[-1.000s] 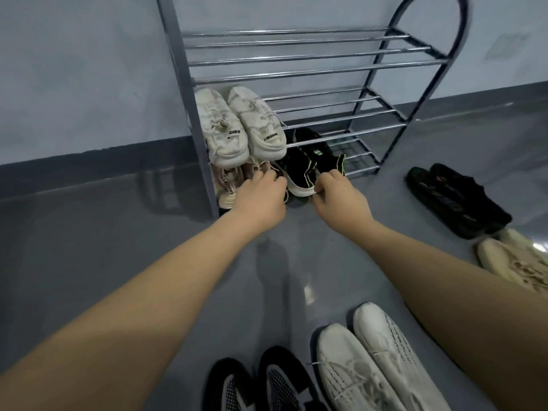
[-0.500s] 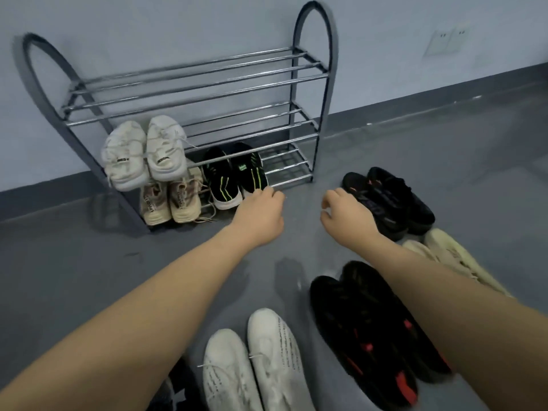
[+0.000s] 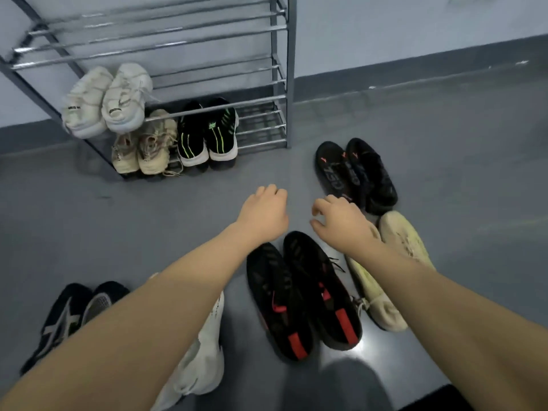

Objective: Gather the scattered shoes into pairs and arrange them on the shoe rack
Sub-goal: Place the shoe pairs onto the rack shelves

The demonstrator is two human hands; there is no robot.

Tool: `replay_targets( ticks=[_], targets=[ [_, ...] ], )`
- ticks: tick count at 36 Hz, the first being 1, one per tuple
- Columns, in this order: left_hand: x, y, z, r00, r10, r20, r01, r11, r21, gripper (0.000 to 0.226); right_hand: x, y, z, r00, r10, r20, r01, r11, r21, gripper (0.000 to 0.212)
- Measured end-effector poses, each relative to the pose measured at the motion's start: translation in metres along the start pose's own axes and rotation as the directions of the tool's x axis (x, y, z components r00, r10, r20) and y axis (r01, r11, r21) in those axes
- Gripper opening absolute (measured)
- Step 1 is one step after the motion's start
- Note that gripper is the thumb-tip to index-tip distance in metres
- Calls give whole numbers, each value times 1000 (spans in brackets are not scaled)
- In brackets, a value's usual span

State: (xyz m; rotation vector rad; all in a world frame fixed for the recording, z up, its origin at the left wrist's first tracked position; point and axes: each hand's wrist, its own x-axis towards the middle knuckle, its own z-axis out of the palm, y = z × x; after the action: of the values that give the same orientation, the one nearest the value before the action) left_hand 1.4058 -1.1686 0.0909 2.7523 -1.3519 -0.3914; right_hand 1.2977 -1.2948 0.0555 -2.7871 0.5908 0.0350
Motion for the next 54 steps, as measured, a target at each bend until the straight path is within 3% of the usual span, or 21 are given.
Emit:
replay_targets(
  ticks=[4,9,15,20,23,27,33,38,43,47,54],
  targets=[
    [-10,5,38,997,16,72,-14,1000,-26,36,-26,7,34,997,35,72,-38,999,34,27],
    [-32,-1,91,982,34,185,-22,997,-69,38,-63,12,81,967,99,234,-89,995,-52,31],
    [-43,-12,133,899,118,423,-123,992,-14,66,-75,2,111,918,262,298,-215,960,-181,59],
    [-39,-19,153,852,15,523,25,997,-70,71,-71,-6,130,908,300,292,-242,945,-219,60],
    [-43,-20,163,870,-20,493,120,978,-173,71,-71,-10,137,900,326,289,-287,943,-168,50],
    [-44,-17,169,890,-23,455,141,964,-227,75,-70,-13,138,912,316,260,-307,949,-76,34],
    [-47,-27,170,986,-73,153,110,963,-248,15,-62,-20,138,932,298,207,-300,954,-19,28],
    [-42,-53,167,988,-111,106,136,954,-267,21,-48,-25,139,934,307,181,-307,951,-28,27],
    [-48,-55,172,949,-251,190,287,939,-189,57,-44,-28,141,929,327,171,-329,944,-18,28],
    [-48,-47,178,910,-326,258,394,874,-286,48,-46,-29,142,932,332,148,-332,943,-21,27],
    [-46,-64,182,922,-330,204,388,807,-445,51,-45,-35,147,934,351,71,-351,936,-19,23]
  ],
)
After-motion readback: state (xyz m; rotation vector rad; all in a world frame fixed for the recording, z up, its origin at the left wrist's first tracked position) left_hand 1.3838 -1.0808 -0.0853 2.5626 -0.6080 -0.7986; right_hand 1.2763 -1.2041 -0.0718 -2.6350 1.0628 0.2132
